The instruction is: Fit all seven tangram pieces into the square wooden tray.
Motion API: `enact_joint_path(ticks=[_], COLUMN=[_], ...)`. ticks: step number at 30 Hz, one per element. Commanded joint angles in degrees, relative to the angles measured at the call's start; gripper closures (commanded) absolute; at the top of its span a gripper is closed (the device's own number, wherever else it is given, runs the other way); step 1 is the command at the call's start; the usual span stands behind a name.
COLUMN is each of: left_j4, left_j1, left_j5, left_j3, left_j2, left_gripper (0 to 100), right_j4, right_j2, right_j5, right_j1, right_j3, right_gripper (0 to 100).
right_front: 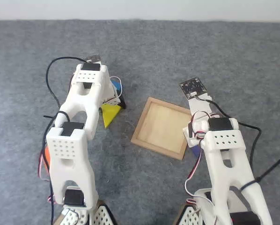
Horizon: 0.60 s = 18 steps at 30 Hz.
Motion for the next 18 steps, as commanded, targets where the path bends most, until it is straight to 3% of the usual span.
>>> enact_joint_path(ticks=[1, 18], left_j4=[0.35, -0.70], left_j1=[0.79, 2.64], left_j5=[-0.53, -2.73], left_j3=[-0.92, -0.57], left_j2=[0.53, -0.09], left_gripper=[75, 85], right_j4=[-0.66, -0.84], right_j2=[-2.77, -2.77], right_j5=[0.62, 0.62], right_j1=[-0.40, -0.04], right_j3=[-0.18, -0.18], right_gripper=[98.7, 98.7])
